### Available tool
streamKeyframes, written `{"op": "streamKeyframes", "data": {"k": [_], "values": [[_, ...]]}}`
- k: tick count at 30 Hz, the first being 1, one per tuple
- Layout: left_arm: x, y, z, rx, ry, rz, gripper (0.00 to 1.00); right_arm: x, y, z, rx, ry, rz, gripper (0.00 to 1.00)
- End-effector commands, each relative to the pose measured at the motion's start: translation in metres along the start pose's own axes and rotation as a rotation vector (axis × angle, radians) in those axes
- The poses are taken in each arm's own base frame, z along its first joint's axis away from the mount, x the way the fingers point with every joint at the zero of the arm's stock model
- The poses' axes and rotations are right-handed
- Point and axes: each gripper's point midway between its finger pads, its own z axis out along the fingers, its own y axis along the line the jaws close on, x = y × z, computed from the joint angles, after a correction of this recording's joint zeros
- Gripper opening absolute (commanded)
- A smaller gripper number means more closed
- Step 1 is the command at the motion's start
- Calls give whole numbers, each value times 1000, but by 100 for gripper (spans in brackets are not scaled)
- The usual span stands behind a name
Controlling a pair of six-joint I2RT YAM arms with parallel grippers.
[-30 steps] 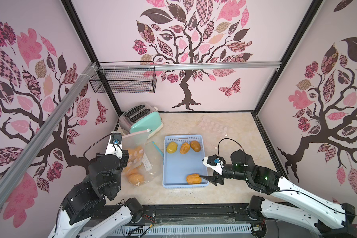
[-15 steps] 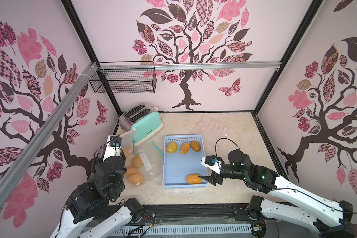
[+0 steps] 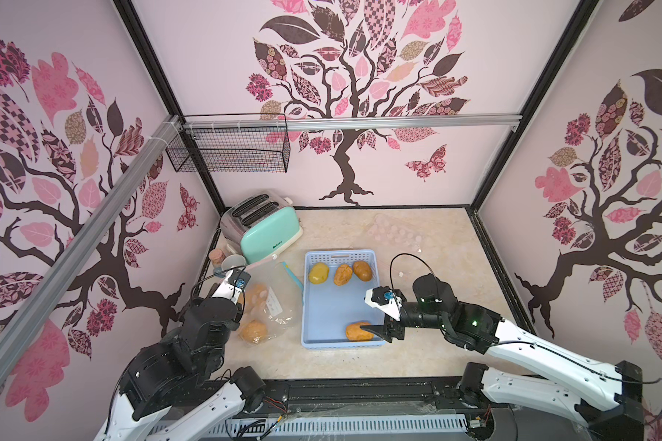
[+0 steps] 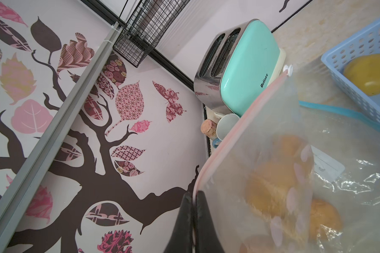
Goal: Put the potatoes into a zipper bag and zip it
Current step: Place the zipper food storage bag in the zipper food storage bag.
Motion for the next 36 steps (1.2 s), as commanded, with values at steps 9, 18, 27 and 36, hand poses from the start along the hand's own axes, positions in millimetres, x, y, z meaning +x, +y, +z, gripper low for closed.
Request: {"op": "streamKeyframes", "data": {"k": [9,18,27,36], "values": [[-2,41,1,-292,95,222,0,-1,2,2,-12,-33,-2,78],[-16,64,-2,-381,94,199,0,3,6,0,-30,-33,8,78],[23,-16,59,-167,245,303,0,6,11,-5,-38,-43,17,78],[19,-169,90,327,230,164,0,8,12,-1,-48,-44,21,78]]}}
